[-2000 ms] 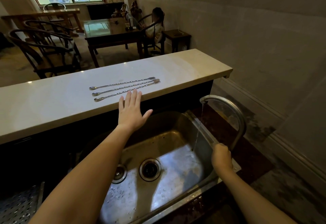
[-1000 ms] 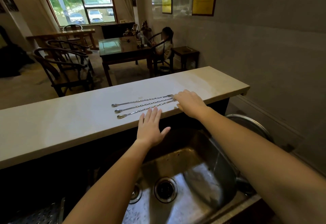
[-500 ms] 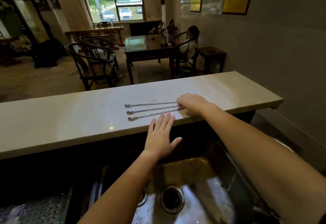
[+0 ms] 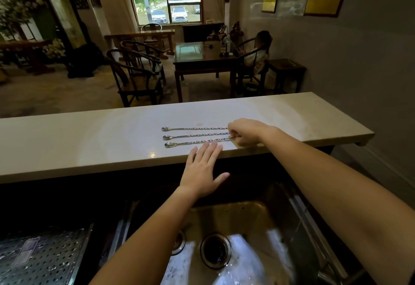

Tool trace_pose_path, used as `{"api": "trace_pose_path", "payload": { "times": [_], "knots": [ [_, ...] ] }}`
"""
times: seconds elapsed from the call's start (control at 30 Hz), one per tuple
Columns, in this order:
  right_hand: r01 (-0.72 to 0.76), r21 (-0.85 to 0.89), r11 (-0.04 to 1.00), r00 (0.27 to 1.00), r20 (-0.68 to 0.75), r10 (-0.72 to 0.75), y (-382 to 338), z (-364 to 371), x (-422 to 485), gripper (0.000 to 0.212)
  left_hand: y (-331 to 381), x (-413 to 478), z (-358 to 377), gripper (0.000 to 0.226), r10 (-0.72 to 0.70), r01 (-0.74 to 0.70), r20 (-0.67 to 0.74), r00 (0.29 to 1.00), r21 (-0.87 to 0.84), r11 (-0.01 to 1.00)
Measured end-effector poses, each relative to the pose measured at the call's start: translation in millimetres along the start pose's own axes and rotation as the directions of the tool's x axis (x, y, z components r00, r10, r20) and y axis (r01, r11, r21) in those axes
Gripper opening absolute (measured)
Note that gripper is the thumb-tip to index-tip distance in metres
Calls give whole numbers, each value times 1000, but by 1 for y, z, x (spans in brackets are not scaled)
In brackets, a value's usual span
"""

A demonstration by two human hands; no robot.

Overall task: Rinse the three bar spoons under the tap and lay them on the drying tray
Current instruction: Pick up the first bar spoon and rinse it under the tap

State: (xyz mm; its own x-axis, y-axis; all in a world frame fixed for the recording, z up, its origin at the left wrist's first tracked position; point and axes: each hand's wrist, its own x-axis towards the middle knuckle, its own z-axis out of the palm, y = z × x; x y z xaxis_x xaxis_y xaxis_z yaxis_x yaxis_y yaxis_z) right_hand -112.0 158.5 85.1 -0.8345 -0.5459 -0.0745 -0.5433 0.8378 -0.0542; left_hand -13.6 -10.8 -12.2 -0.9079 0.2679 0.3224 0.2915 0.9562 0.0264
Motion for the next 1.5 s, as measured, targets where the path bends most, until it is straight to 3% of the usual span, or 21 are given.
{"api": "trace_pose_path", "payload": {
  "times": [0.13,0.23,0.33,0.4,0.47,0.57,0.63,0.7,0.77,0.83,0.9,1.03,1.1,1.2,1.3,1.5],
  "knots": [
    [-26,103,994,1000,3,26,4,-2,-8,5,1,0,0,79,-2,2,10,1000,-4,1000],
    [-50,144,988,999,-12,52,4,-4,-16,15,1,-1,0,79,6,-5,16,1000,-17,1000],
    [-74,309,948,995,-44,92,1,-4,-29,14,1,-2,-5,78,22,-20,23,1000,-55,998],
    [-75,424,903,989,-81,120,0,-3,-43,10,-1,-4,-11,73,55,-54,-2,998,-140,989],
    [-73,498,864,981,-119,151,-3,0,-59,6,-4,-10,-19,65,45,-67,-72,996,-338,939],
    [-103,561,821,961,-156,228,-12,7,-87,4,-9,-19,-35,53,-253,87,-134,958,-705,704],
    [-122,594,795,940,-189,285,-20,15,-109,6,-14,-13,-48,48,-535,260,-20,845,-858,442],
    [-132,641,756,918,-209,338,-30,25,-134,9,-16,2,-59,48,-673,353,193,714,-930,107],
    [-136,712,689,893,-213,397,-41,36,-160,6,-13,20,-66,45,-625,350,354,696,-927,-135],
    [-153,782,605,866,-188,463,-51,50,-186,3,2,34,-68,31,-487,302,443,752,-889,-343],
    [-194,839,509,835,-131,535,-58,69,-209,3,25,43,-65,26,-367,307,487,792,-838,-451],
    [-289,896,338,758,-2,652,-65,117,-241,10,83,49,-48,37,-167,296,397,902,-852,-431],
    [-339,903,265,715,64,696,-64,142,-250,13,112,46,-36,39,-79,316,376,923,-860,-401],
    [-359,917,175,662,118,740,-65,178,-258,9,150,40,-13,41,43,384,398,917,-844,-375],
    [-386,913,129,594,140,792,-69,209,-263,30,178,32,11,38,118,438,424,898,-834,-336],
    [-364,931,38,499,160,852,-83,247,-269,37,202,15,45,27,247,439,399,883,-889,-133]
  ]
}}
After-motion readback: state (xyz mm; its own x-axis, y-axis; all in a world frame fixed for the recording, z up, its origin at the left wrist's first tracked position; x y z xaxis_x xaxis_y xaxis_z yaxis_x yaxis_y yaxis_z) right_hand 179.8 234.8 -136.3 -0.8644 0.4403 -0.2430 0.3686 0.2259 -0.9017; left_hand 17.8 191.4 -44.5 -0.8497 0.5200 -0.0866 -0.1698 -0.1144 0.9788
